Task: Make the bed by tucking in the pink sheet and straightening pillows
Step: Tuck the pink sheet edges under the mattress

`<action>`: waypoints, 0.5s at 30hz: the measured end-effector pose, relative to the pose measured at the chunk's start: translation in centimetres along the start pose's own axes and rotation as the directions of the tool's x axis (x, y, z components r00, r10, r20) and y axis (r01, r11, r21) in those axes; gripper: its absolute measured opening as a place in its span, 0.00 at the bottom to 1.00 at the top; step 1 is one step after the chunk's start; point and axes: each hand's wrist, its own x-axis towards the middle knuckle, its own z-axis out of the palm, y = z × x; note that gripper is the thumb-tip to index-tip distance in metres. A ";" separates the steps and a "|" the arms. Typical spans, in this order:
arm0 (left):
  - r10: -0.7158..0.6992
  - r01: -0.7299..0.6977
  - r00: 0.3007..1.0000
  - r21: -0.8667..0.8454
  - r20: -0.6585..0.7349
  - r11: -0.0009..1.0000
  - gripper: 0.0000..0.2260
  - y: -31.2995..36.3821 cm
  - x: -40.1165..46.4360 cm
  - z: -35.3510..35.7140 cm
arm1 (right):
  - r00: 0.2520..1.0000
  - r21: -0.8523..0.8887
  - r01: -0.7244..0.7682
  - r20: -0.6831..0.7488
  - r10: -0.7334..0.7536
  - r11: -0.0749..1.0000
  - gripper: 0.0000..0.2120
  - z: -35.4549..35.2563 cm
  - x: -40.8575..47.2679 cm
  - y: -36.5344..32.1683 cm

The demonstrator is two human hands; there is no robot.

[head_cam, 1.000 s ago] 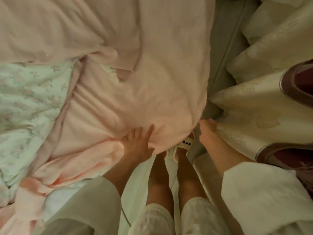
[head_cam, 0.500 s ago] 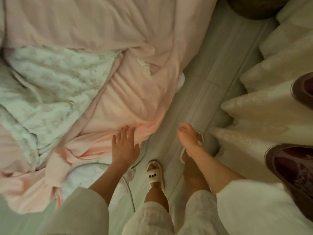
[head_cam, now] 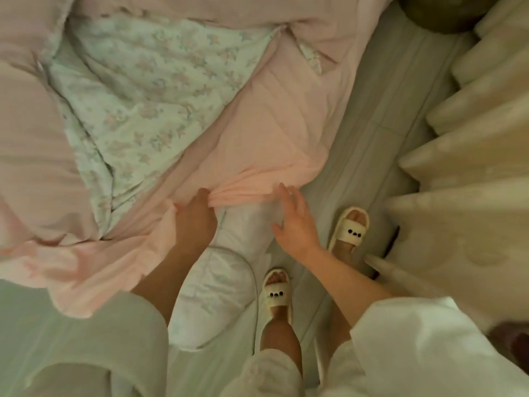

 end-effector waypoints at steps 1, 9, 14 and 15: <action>0.028 -0.031 0.999 -0.067 -0.036 0.997 0.12 0.0 -0.2 -0.4 | 0.999 -0.078 0.026 -0.024 -0.028 0.997 0.41 0.2 -0.2 -0.3; 0.239 -0.262 0.963 -0.220 -0.124 0.940 0.21 -0.7 -5.7 -2.1 | 0.982 -0.309 0.191 0.049 -0.185 0.932 0.42 1.0 0.1 -5.0; 0.170 -0.178 0.984 -0.202 -0.057 0.963 0.18 -1.1 -8.1 -2.5 | 0.918 -0.354 0.260 -0.198 -0.343 0.899 0.16 0.6 -0.3 -4.1; 0.159 -0.163 0.987 -0.182 -0.036 0.970 0.17 -1.0 -8.8 -2.5 | 0.899 -0.365 0.286 -0.218 -0.380 0.886 0.14 0.4 -0.7 -3.8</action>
